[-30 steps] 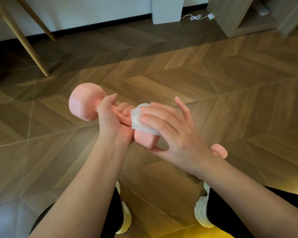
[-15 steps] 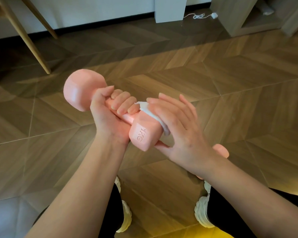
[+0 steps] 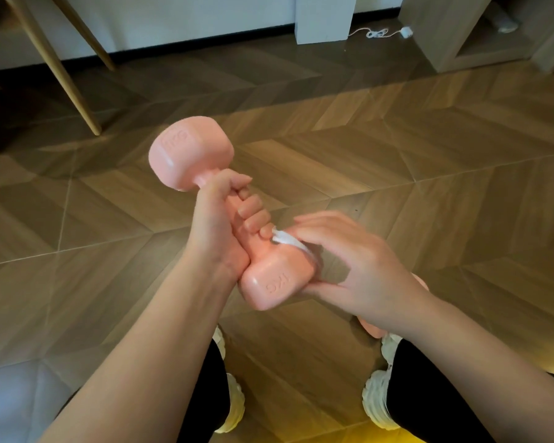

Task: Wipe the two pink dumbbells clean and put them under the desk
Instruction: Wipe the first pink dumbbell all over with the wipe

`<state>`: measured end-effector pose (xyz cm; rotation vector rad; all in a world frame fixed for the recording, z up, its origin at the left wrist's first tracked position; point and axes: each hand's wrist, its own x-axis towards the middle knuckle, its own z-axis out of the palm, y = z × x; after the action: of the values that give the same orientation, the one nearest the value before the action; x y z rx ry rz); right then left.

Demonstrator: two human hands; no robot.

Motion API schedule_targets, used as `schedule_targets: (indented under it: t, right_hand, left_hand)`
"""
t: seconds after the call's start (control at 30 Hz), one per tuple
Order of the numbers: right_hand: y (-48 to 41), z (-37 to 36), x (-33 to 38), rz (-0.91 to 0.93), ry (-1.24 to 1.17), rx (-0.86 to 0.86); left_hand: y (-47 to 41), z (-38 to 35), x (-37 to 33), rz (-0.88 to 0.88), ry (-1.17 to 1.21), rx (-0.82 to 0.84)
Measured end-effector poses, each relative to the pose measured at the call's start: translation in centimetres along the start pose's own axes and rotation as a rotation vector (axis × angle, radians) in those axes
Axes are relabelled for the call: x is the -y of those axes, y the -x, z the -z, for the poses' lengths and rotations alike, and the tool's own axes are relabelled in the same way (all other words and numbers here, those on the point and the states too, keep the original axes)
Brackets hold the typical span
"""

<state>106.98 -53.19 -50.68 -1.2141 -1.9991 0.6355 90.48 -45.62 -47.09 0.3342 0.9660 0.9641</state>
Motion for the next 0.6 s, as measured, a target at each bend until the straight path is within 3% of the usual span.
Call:
schedule_targets:
  t: [0.1, 0.3, 0.47, 0.6]
  right_hand:
    - [0.1, -0.7, -0.2, 0.019, 0.014, 0.004]
    - [0.1, -1.3, -1.0, -0.031, 0.033, 0.186]
    - [0.8, -1.4, -0.4, 0.026, 0.094, 0.032]
    - [0.4, -1.4, -0.7, -0.069, 0.015, 0.233]
  left_hand:
    - [-0.1, 0.3, 0.1, 0.02, -0.028, 0.014]
    - [0.6, 0.1, 0.7, 0.067, -0.173, 0.043]
    - [0.5, 0.0, 0.5, 0.046, -0.198, 0.054]
    - [0.5, 0.1, 0.8, 0.046, -0.214, 0.106]
